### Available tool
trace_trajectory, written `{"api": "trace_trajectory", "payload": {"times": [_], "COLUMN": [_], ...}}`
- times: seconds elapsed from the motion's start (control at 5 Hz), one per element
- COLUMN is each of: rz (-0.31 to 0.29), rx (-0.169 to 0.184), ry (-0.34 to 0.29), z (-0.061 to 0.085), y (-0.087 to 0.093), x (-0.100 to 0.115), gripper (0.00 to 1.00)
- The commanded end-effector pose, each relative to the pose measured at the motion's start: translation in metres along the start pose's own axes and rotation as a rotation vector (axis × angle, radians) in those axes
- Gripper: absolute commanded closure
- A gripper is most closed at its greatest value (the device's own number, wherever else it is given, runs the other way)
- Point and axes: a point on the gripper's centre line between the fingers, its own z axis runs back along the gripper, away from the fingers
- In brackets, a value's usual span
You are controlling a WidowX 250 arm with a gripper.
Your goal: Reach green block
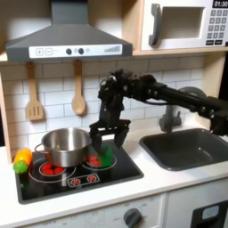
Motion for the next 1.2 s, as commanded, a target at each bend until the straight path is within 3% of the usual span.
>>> {"api": "trace_trajectory", "payload": {"times": [0.0,0.6,1.0], "rz": [-0.008,-0.045,-0.042], "rx": [-0.015,-0.038,-0.029], "ry": [0.007,0.015,0.008], "z": [-0.011,-0.022,-0.026], "y": [0.002,-0.005,-0.006], "x": [0.011,0.014,0.018], "gripper": [0.00,0.00,0.00]}}
